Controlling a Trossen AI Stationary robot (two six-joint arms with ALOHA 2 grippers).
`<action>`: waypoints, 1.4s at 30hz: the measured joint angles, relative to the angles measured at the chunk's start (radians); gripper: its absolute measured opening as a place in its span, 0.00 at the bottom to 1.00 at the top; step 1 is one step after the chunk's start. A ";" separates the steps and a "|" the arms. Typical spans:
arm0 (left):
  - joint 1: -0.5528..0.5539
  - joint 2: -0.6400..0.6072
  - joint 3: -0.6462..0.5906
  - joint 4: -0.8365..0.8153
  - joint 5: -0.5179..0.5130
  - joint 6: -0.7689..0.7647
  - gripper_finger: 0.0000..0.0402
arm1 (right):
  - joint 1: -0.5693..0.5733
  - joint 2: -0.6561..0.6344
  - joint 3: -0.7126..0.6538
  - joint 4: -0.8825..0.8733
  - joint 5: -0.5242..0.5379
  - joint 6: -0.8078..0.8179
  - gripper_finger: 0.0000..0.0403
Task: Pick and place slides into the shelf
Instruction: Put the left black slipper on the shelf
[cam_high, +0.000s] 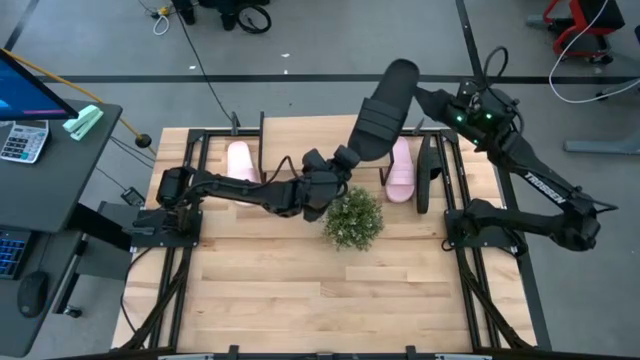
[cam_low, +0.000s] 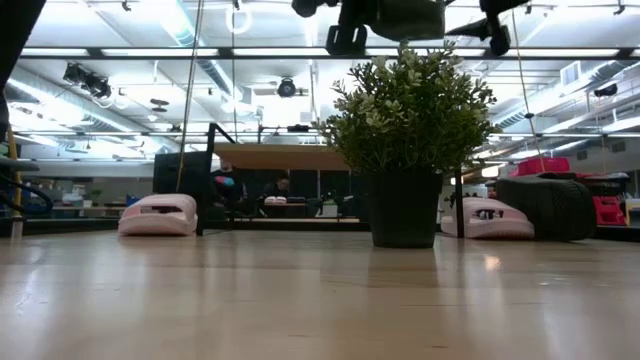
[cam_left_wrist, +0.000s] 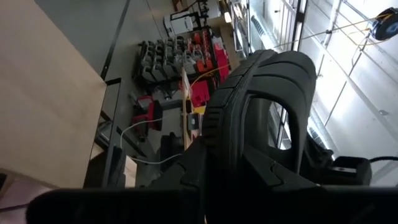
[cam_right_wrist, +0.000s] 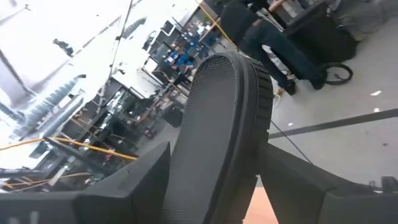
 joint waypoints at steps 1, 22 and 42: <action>0.000 0.000 0.000 -0.005 0.000 0.007 0.15 | -0.008 0.008 0.000 0.003 0.001 0.000 0.61; 0.023 0.000 0.000 -0.012 0.084 0.013 0.15 | -0.085 0.082 0.000 0.101 -0.015 0.036 0.44; 0.025 0.000 0.000 -0.011 0.091 0.022 0.15 | -0.084 0.066 0.000 0.085 -0.192 0.078 0.43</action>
